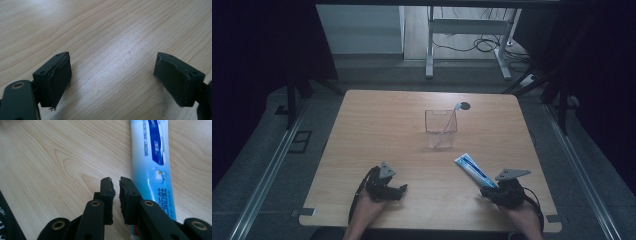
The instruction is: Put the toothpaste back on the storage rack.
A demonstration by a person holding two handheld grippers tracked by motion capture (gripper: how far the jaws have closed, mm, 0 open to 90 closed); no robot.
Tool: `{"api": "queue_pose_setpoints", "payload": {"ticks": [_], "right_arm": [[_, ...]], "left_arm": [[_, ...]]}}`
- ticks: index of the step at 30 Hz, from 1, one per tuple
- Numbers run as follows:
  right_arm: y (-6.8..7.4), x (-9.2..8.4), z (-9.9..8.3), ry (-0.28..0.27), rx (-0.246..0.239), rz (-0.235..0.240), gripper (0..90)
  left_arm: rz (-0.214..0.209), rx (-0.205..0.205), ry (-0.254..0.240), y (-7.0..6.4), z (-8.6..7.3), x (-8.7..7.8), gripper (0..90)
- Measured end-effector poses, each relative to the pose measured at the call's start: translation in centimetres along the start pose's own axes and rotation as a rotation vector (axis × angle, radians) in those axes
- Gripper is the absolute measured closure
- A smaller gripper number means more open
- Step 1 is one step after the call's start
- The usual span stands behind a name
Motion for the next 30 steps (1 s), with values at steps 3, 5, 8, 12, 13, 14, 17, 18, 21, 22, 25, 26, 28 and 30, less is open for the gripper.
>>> {"api": "queue_pose_setpoints", "payload": {"ticks": [3,5,8,12,13,14,17,18,21,22,25,26,28,30], "right_arm": [[0.1,-0.4,0.5,-0.005,-0.011,-0.004,75.2],[0.1,-0.8,0.9,0.0,-0.013,-0.004,72.4],[-0.2,-1.0,1.3,0.029,-0.024,-0.006,67.7],[-1.0,-1.1,1.6,0.051,-0.002,-0.008,63.3],[-1.2,-1.1,1.7,0.05,0.01,-0.003,62.3],[-1.4,-1.2,1.7,0.05,0.015,0.001,61.3],[-1.7,-1.1,2.1,0.059,0.014,-0.02,57.5],[-1.8,-1.1,2.2,0.064,0.013,-0.026,56.4],[-2.0,-0.9,2.5,0.081,0.011,-0.036,53.4],[-2.0,-0.8,2.7,0.087,0.006,-0.041,52.6],[-2.2,-0.4,3.0,0.108,0.004,-0.046,49.6],[-2.2,-0.2,3.1,0.117,-0.001,-0.047,48.5],[-2.3,0.1,3.3,0.132,-0.006,-0.05,47.6],[-2.4,0.4,3.6,0.146,-0.014,-0.051,47.1]], "left_arm": [[0.0,-0.001,0.0,0.0,0.0,0.0,14.6],[0.0,0.0,0.0,0.0,0.0,0.0,14.7],[0.0,-0.001,0.0,0.0,0.0,0.0,14.6],[0.0,-0.003,-0.003,0.0,0.0,0.0,14.6],[0.001,0.0,-0.001,0.0,0.0,0.0,14.7],[0.0,0.0,0.0,0.0,0.0,0.0,14.6],[0.0,-0.003,0.0,0.0,0.0,0.0,14.6],[0.0,-0.003,0.0,0.0,0.0,0.0,14.7],[0.0,0.0,0.0,0.0,0.0,0.0,14.6],[0.001,-0.001,-0.001,0.0,0.0,0.0,14.6],[0.0,-0.001,-0.002,0.0,0.0,0.0,14.6],[0.0,-0.002,-0.002,0.0,0.0,0.0,14.6],[0.0,-0.004,-0.002,0.0,0.0,0.0,14.6],[0.0,-0.005,-0.002,0.0,0.0,0.0,14.6]]}}
Point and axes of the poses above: each handheld gripper's, and its own axes: x roughly forward along the jaws, z roughly out of its top, y roughly to its left, the point moved 1 cm from there along x, roughly forward along the jaws, and after that the axes turned 4 degrees about -y, right-handed, at the moved point
